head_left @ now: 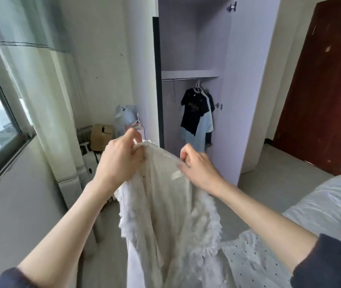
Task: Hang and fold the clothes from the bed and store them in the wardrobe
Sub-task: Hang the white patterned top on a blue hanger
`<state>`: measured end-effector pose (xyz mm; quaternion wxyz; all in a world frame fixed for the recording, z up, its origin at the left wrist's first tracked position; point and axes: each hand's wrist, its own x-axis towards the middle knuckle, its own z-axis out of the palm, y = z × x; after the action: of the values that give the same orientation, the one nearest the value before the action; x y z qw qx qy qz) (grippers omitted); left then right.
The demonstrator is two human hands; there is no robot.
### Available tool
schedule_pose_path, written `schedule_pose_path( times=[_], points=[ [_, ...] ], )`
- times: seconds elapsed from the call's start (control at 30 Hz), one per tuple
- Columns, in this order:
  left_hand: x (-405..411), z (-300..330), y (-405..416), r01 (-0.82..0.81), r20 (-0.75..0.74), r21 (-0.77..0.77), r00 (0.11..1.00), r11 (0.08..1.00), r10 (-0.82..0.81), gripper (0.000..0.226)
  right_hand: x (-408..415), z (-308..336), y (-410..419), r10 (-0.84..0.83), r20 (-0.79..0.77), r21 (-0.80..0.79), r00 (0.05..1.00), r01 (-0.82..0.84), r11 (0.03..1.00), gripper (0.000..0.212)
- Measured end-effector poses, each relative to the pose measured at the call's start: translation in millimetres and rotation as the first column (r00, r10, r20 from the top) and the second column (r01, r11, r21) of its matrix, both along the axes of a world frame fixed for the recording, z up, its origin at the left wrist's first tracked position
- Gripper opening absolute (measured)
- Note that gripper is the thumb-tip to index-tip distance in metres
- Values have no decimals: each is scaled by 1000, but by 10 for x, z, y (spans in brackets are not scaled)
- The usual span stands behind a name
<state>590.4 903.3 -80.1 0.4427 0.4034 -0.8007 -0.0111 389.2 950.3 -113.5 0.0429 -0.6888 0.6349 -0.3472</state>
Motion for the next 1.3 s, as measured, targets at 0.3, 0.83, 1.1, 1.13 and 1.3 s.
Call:
schedule_pose_path(
  times=[0.3,0.83,1.1,1.13,1.3],
  points=[
    [-281,173,-1482,152,-84,-105,983,983,-161,14,-254,-727,-1349,20,-23,405,1000,-9,914,23],
    [-1095,-467,-4231,345,147,232,912,909,-384,11,-1566,-588,-3256,-692,-109,44,714,699,714,20],
    [-1873,-726,-4529,462,91,333,852,822,-515,23,-2231,-568,-3378,-758,-399,-50,515,814,579,28],
    [-2011,-720,-4568,475,62,323,852,818,-520,26,-2325,-610,-3424,-761,-385,-33,523,816,578,35],
    [-2731,-578,-4747,534,-12,239,837,811,-547,28,-2708,-842,-3765,-734,-236,37,637,760,649,28]
  ],
)
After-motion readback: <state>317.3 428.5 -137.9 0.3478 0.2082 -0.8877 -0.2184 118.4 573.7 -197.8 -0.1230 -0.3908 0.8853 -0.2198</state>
